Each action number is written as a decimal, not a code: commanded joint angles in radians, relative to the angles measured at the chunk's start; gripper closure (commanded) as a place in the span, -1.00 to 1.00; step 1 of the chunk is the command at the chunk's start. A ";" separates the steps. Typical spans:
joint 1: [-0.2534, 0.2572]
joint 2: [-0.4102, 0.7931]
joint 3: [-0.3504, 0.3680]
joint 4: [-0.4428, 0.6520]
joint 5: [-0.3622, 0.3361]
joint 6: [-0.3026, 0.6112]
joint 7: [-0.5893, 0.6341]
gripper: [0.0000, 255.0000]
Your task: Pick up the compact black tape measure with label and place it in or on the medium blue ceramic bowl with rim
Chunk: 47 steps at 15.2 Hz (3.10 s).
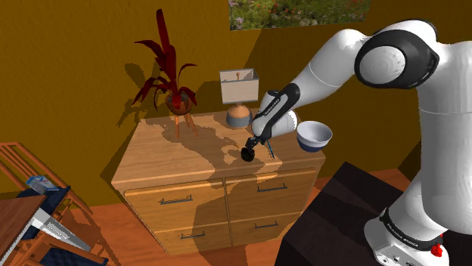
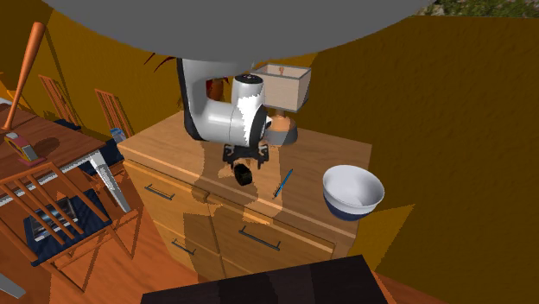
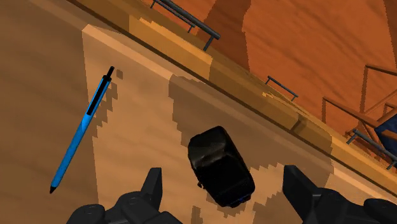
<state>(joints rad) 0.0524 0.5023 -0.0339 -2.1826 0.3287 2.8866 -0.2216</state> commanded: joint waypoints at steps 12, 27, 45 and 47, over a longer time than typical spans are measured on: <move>-0.030 0.235 0.047 0.181 0.019 0.076 -0.026 -1.00; -0.030 0.235 0.047 0.181 0.019 0.075 -0.026 1.00; 0.023 0.022 -0.020 0.107 -0.020 -0.069 0.027 1.00; 0.030 -0.002 -0.029 0.103 -0.027 -0.088 0.035 1.00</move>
<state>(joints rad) 0.0787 0.5158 -0.0584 -2.0725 0.3046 2.8068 -0.1901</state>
